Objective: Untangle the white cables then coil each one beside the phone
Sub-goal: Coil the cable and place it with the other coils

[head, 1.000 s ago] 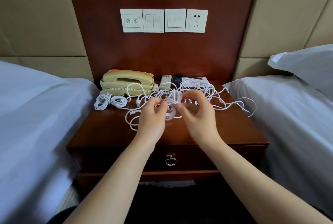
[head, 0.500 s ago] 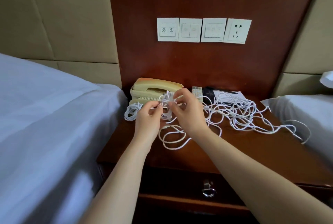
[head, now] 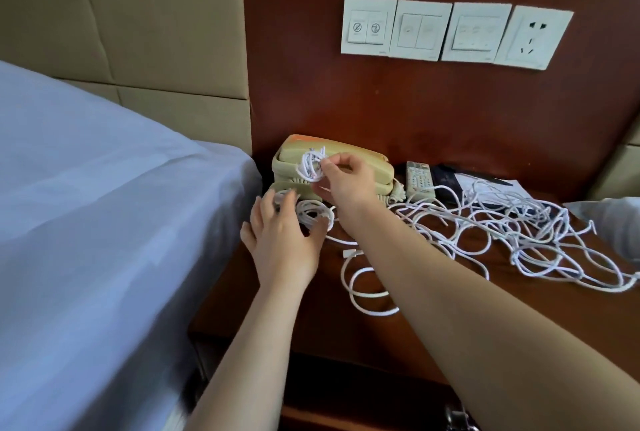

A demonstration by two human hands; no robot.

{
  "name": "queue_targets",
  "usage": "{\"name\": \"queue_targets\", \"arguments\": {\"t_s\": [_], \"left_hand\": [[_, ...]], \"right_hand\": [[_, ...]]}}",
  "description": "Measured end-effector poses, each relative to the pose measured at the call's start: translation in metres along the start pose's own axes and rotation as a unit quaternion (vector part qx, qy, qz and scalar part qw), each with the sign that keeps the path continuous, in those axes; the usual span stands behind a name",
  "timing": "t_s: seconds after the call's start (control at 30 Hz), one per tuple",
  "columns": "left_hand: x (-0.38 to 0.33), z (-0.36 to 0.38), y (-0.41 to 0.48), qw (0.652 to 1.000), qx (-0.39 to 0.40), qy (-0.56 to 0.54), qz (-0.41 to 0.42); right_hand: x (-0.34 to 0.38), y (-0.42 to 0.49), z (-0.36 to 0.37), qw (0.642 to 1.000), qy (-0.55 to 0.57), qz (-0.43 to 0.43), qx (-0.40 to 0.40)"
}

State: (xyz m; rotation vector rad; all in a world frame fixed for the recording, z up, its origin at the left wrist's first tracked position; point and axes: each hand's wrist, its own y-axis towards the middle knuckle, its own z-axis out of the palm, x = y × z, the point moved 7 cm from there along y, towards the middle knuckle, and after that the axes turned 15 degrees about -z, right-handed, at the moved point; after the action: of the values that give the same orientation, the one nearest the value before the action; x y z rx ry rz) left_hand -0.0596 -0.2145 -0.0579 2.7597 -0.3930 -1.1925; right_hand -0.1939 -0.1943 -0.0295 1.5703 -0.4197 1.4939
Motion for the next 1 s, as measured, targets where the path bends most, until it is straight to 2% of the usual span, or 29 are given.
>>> {"name": "queue_targets", "arguments": {"t_s": [0.2, 0.53, 0.77, 1.0], "left_hand": [[-0.005, 0.019, 0.012, 0.997, 0.049, 0.053, 0.023], [0.001, 0.022, 0.015, 0.996, 0.062, 0.04, 0.049], [-0.001, 0.023, 0.011, 0.993, 0.08, 0.057, 0.059], [-0.003, 0.022, 0.01, 0.992, 0.088, 0.065, 0.055]], "right_hand": [[-0.031, 0.015, 0.001, 0.998, -0.036, 0.036, -0.027], [-0.022, 0.002, -0.028, 0.994, -0.096, 0.018, 0.037], [-0.001, -0.019, -0.048, 0.941, -0.299, -0.112, 0.115], [-0.004, -0.03, -0.054, 0.902, -0.382, -0.135, 0.15]]}}
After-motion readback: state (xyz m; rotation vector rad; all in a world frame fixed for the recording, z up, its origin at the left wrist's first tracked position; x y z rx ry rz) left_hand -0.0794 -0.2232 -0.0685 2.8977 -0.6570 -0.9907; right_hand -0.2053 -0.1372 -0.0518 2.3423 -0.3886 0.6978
